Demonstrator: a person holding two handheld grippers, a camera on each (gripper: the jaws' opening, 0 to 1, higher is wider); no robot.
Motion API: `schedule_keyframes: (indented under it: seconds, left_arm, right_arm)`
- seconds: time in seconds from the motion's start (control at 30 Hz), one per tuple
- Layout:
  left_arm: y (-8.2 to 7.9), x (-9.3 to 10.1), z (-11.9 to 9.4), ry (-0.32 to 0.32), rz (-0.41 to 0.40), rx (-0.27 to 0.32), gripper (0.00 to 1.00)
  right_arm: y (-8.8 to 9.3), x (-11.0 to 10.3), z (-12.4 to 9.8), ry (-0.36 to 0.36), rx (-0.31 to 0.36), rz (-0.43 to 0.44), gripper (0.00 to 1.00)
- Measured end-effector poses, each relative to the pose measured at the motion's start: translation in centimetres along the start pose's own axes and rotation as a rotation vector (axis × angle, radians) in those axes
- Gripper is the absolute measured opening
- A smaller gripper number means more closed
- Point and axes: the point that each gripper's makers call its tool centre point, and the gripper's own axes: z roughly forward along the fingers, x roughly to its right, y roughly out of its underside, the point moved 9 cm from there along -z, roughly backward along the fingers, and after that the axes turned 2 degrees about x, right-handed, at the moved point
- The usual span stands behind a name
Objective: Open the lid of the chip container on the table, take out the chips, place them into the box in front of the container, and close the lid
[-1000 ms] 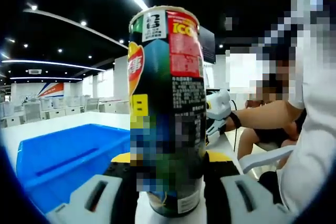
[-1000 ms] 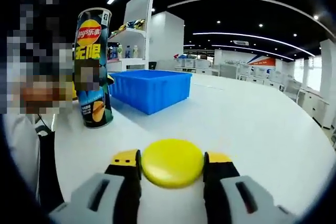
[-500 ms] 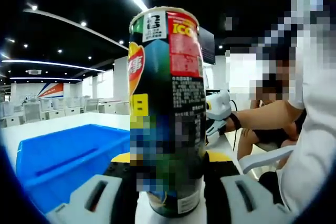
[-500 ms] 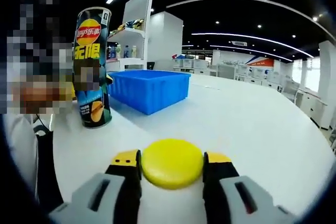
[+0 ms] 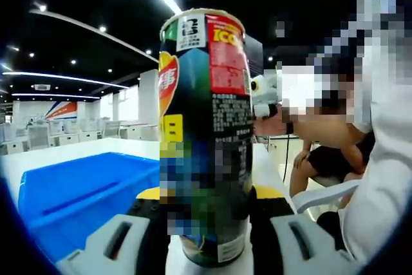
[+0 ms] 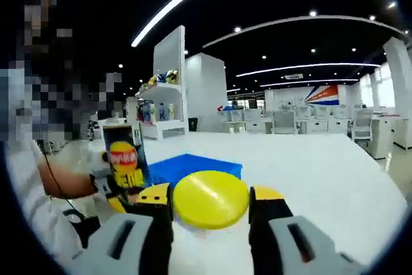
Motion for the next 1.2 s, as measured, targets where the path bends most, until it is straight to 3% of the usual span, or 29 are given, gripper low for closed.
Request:
schedule_keyframes:
  seconds: [0.13,0.27,0.37,0.53,0.57,0.8,0.97,1.2]
  left_arm:
    - [0.0,0.0,0.0,0.002,-0.002,0.000,0.49]
    - [0.0,0.0,0.0,0.001,-0.002,0.000,0.49]
    - [0.0,0.0,0.0,0.000,-0.003,0.000,0.49]
    - [0.0,-0.1,-0.1,-0.001,-0.004,0.003,0.49]
    - [0.1,-0.1,-0.1,-0.001,-0.005,0.006,0.49]
    - [0.1,-0.1,-0.1,-0.001,-0.007,0.008,0.49]
    - [0.2,-0.1,-0.1,0.000,-0.008,0.014,0.49]
    - [0.2,-0.1,-0.1,-0.001,-0.008,0.014,0.49]
  right_arm:
    - [-4.4,-2.9,1.7,-0.168,0.047,0.124,0.46]
    - [-6.6,-6.1,3.8,-0.265,-0.007,0.081,0.46]
    - [-6.6,-8.1,5.4,-0.309,-0.056,-0.011,0.46]
    - [-5.7,-9.4,7.4,-0.370,-0.111,-0.007,0.46]
    - [-5.4,-9.4,7.7,-0.370,-0.124,-0.048,0.46]
    - [-4.7,-9.5,8.2,-0.353,-0.157,-0.060,0.46]
    - [-4.3,-10.2,8.2,-0.367,-0.177,-0.165,0.46]
    - [-4.3,-10.4,8.2,-0.374,-0.186,-0.188,0.47]
